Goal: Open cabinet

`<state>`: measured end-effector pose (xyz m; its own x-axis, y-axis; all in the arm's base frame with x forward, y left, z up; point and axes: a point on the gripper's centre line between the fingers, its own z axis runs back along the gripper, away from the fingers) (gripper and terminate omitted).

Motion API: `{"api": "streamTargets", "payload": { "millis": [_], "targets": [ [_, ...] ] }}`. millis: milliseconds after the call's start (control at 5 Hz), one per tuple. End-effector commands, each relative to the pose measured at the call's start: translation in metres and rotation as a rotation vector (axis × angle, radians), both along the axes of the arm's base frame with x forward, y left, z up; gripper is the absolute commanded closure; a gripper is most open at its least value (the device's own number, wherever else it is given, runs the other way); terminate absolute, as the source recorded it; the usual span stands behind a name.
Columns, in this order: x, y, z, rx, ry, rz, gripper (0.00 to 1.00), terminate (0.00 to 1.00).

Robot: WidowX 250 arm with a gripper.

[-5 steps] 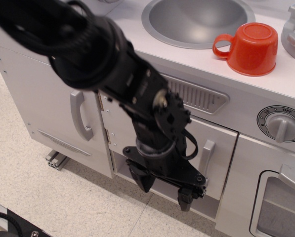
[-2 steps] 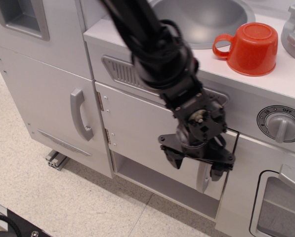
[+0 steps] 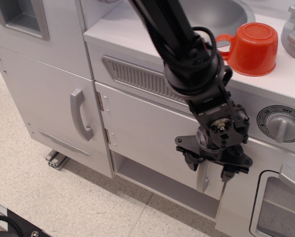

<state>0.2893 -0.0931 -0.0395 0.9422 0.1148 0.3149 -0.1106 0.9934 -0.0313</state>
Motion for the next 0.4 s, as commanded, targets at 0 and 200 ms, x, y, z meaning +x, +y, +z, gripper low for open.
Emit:
{"api": "streamTargets", "payload": {
  "millis": [0, 200],
  "targets": [
    [0.009, -0.002, 0.009, -0.004, -0.047, 0.008, 1.00, 0.00],
    [-0.002, 0.003, 0.011, -0.012, -0.025, -0.015, 1.00, 0.00]
  ]
}}
